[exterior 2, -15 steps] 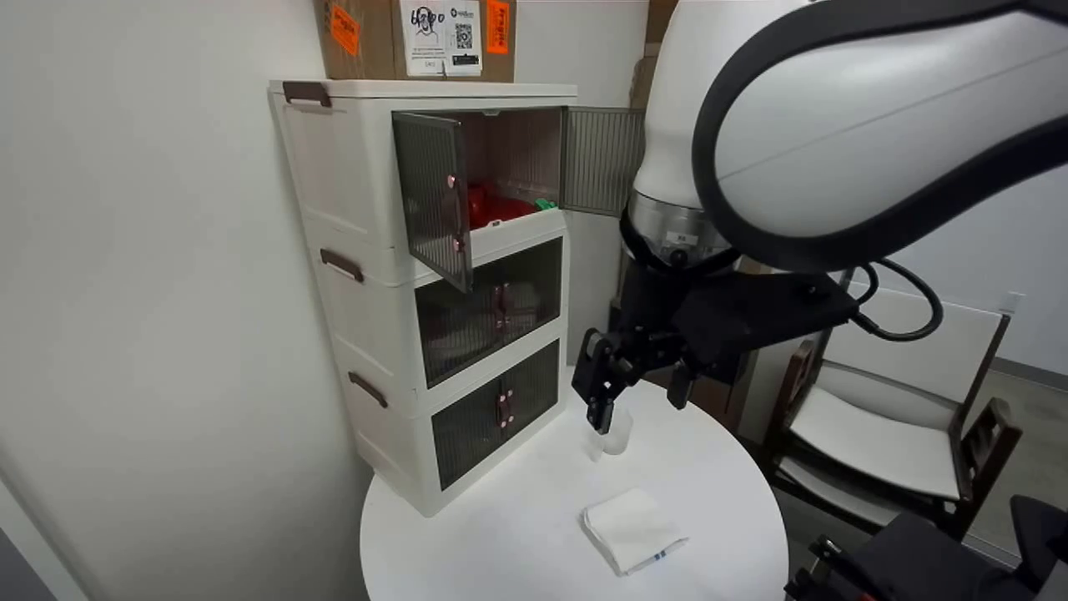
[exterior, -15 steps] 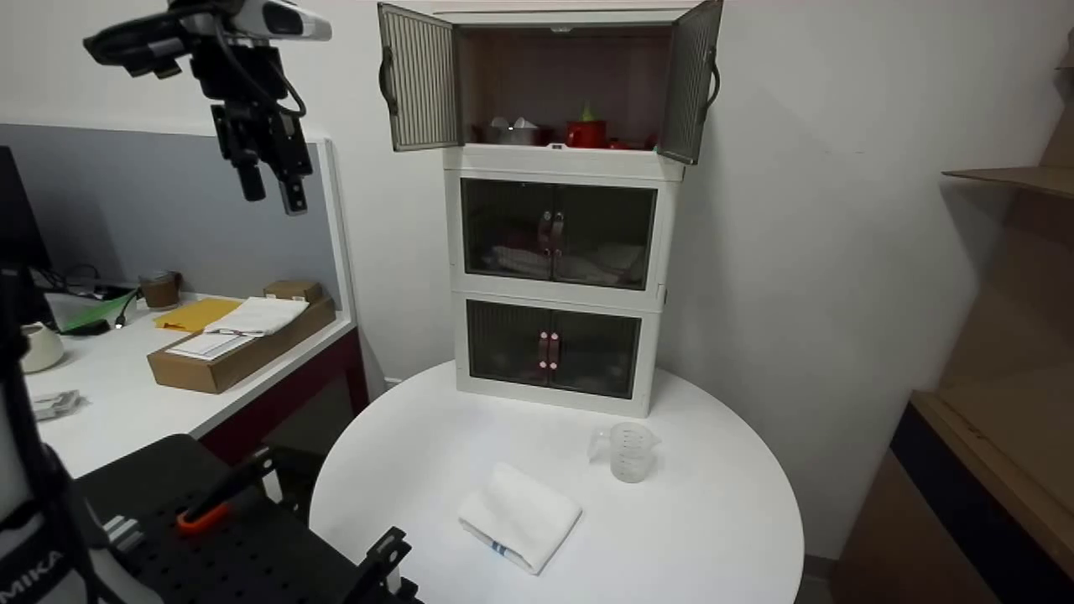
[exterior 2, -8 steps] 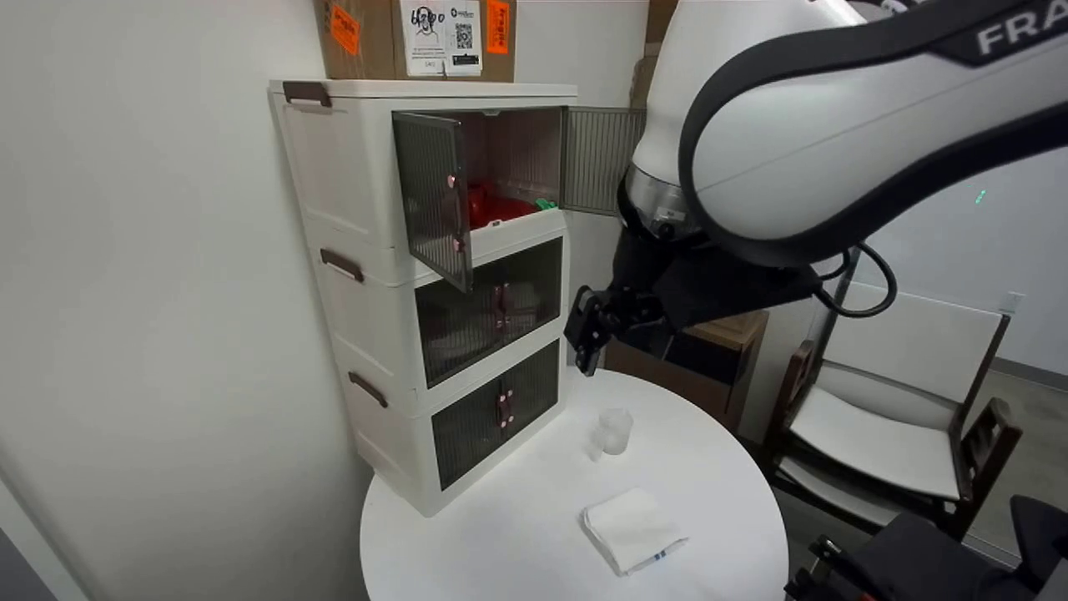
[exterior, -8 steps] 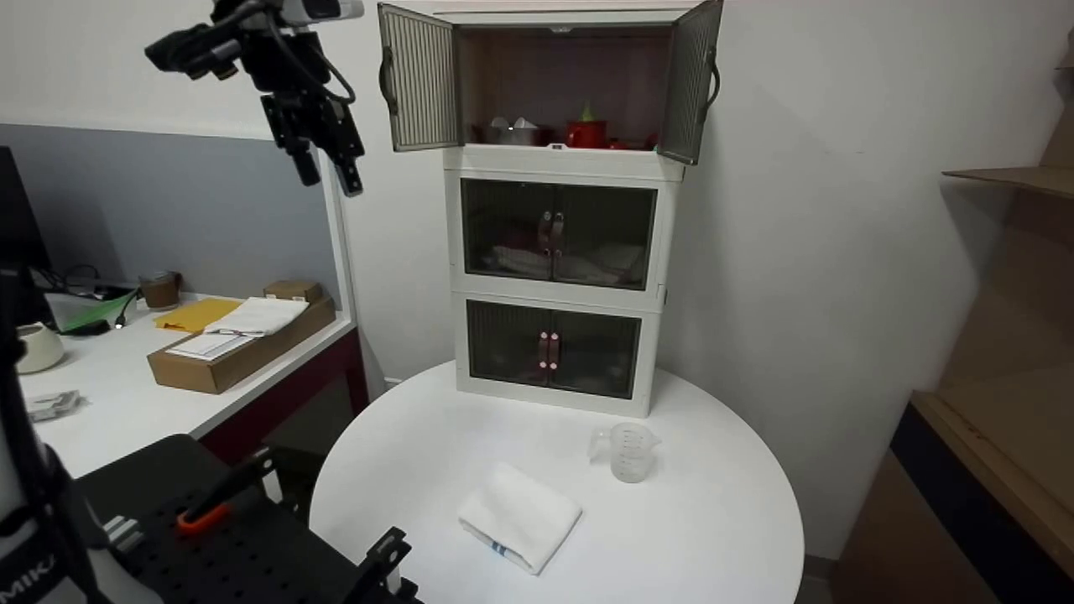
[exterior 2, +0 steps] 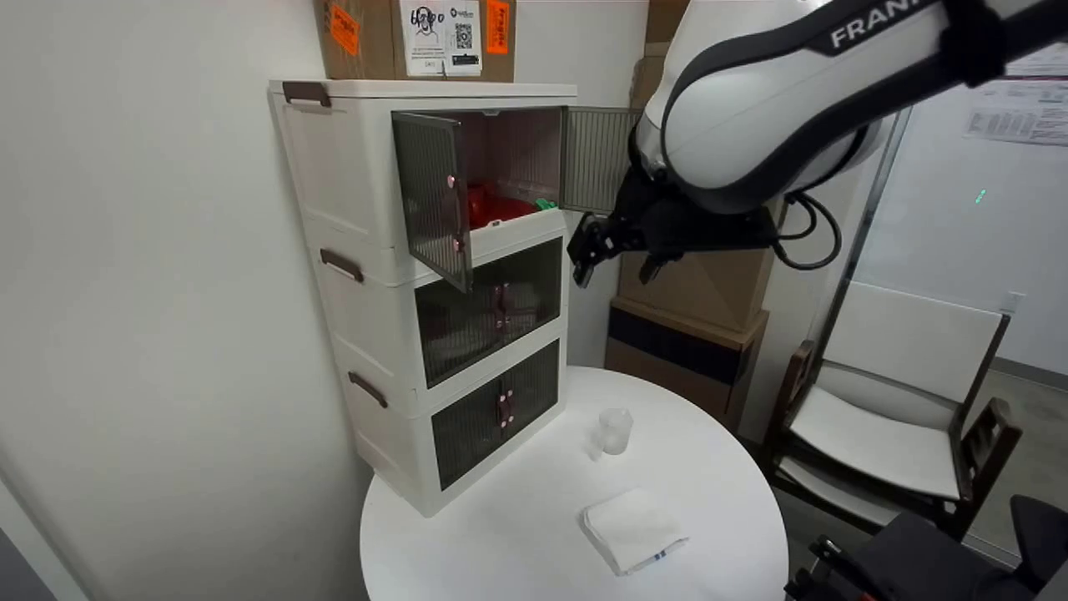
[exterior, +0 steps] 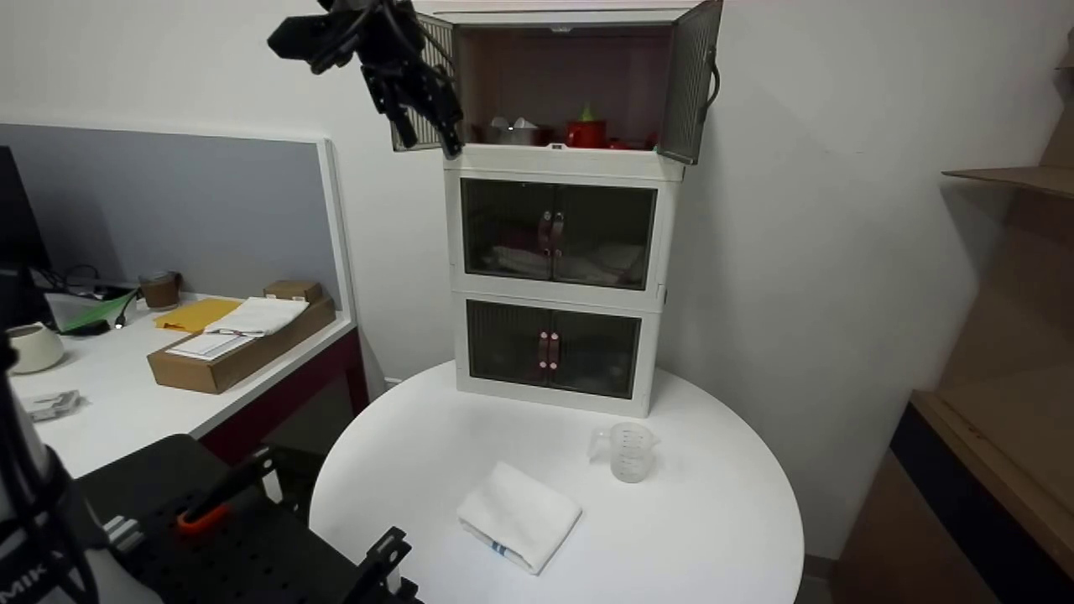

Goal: Shift the red cup to the table

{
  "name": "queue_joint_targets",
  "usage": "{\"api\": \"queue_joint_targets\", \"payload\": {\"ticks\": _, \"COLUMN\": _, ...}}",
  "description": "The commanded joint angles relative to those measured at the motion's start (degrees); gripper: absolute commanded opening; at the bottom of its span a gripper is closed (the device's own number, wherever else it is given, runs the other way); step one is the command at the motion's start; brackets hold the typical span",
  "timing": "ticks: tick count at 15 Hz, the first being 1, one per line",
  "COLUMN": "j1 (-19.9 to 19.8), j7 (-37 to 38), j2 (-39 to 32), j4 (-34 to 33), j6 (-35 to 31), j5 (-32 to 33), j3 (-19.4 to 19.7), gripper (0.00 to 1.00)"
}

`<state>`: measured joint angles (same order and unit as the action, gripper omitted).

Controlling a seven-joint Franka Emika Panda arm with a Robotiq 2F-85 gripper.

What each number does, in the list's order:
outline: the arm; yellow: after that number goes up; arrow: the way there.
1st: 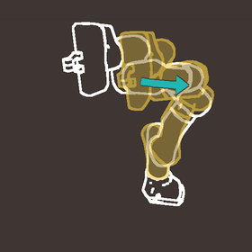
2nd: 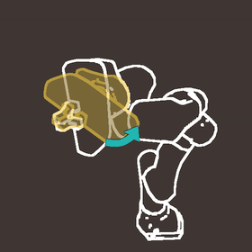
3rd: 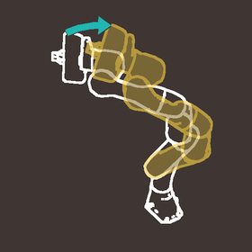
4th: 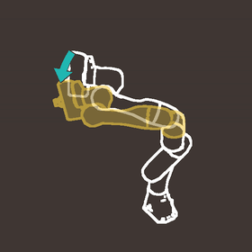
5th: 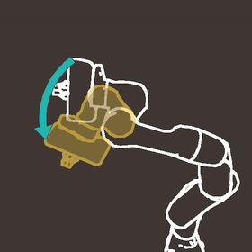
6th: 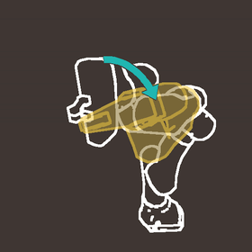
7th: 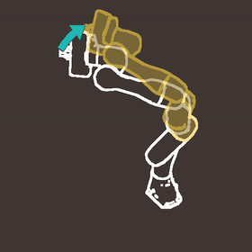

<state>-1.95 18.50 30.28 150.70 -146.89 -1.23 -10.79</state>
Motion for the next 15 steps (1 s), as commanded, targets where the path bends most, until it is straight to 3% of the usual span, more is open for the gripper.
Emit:
{"api": "queue_joint_targets", "payload": {"ticks": 1, "j1": -1.4, "j7": -1.0, "j2": -8.6, "j4": -7.6, "j6": -6.3, "j5": 1.2, "j3": 1.5, "gripper": 1.00}}
{"api": "queue_joint_targets", "payload": {"ticks": 6, "j1": -0.2, "j7": -2.8, "j2": -19.7, "j4": -17.0, "j6": -11.5, "j5": -1.4, "j3": 4.7, "gripper": 1.00}}
{"api": "queue_joint_targets", "payload": {"ticks": 10, "j1": 2.8, "j7": -8.6, "j2": -28.8, "j4": -25.7, "j6": -13.7, "j5": -8.3, "j3": 7.3, "gripper": 1.00}}
{"api": "queue_joint_targets", "payload": {"ticks": 15, "j1": 2.0, "j7": -14.7, "j2": -35.9, "j4": -34.9, "j6": -14.6, "j5": -15.9, "j3": 6.3, "gripper": 1.00}}
